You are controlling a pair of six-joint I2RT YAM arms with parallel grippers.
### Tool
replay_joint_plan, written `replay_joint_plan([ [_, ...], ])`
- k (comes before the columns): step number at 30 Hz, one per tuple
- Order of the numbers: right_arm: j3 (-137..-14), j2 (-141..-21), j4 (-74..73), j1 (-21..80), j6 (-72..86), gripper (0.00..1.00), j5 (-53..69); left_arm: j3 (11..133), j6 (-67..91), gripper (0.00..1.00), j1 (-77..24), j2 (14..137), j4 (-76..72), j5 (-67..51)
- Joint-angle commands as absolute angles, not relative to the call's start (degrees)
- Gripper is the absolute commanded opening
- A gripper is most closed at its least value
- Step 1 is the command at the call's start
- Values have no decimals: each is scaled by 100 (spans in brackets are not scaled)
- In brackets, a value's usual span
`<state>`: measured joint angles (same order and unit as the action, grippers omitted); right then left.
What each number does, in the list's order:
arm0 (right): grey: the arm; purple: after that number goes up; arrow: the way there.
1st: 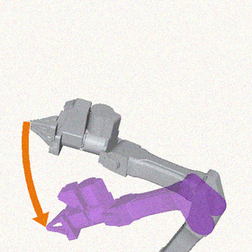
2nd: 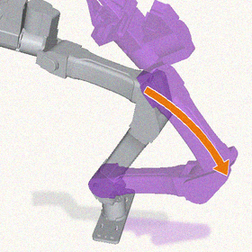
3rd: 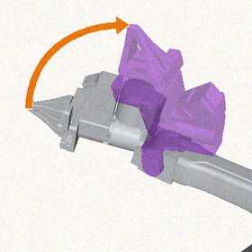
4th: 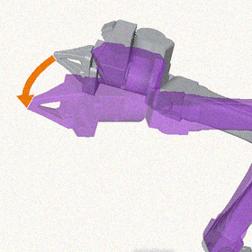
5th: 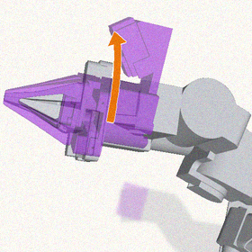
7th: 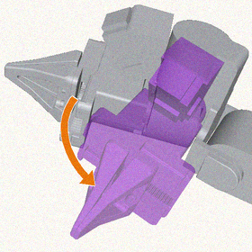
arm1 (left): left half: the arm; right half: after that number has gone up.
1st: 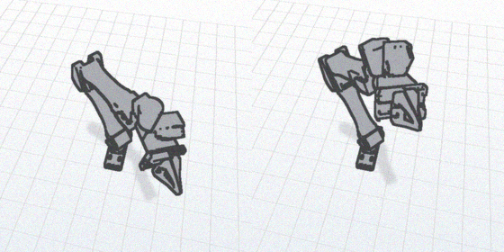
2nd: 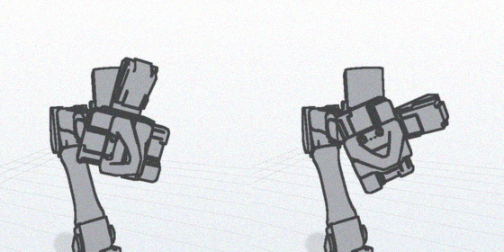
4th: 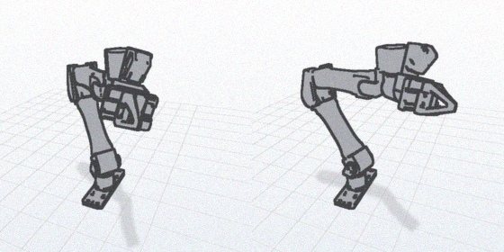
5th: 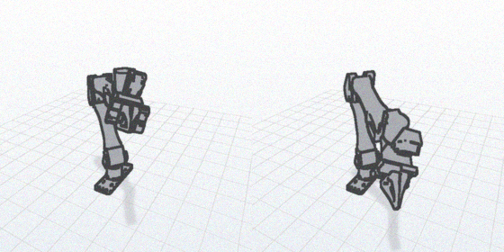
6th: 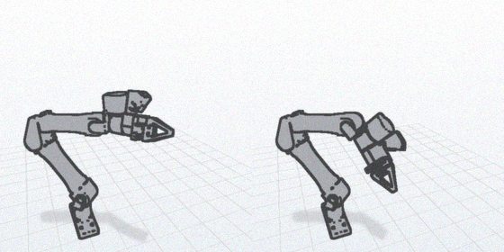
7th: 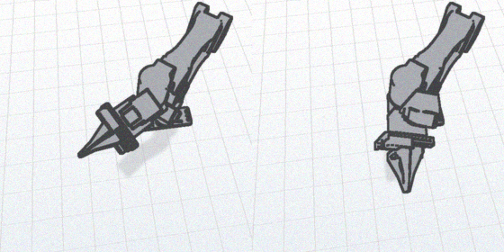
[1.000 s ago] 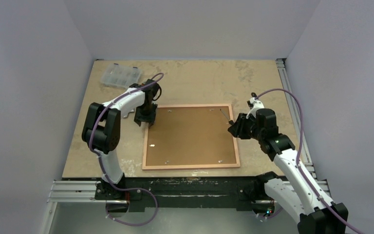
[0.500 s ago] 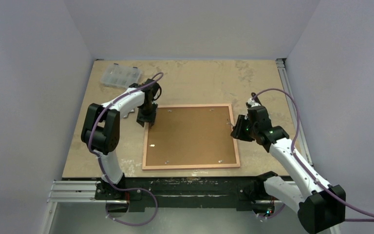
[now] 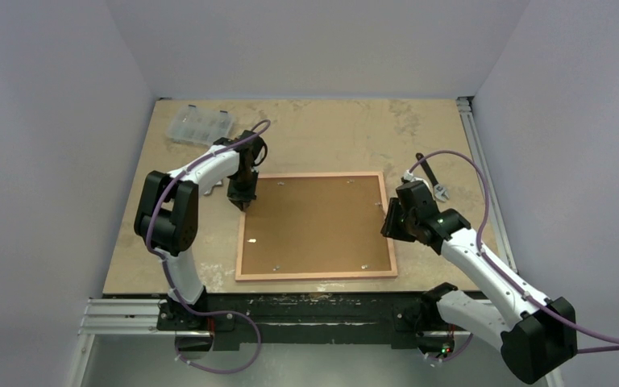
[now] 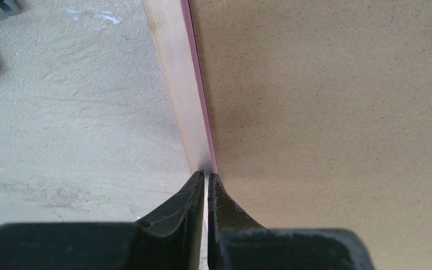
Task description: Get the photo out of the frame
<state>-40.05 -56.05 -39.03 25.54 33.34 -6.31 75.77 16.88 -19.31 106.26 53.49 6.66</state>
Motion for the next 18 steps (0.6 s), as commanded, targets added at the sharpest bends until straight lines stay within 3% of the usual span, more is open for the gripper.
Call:
replay_joint_plan([
  [1, -4186, -5482, -3981, 2574, 3533, 0, -937, 7741, 1656, 3, -1931, 10630, 5378, 724],
  [18, -3899, -5880, -3071, 2571, 3444, 0, -510, 7717, 1660, 0, -1926, 10547, 5340, 636],
])
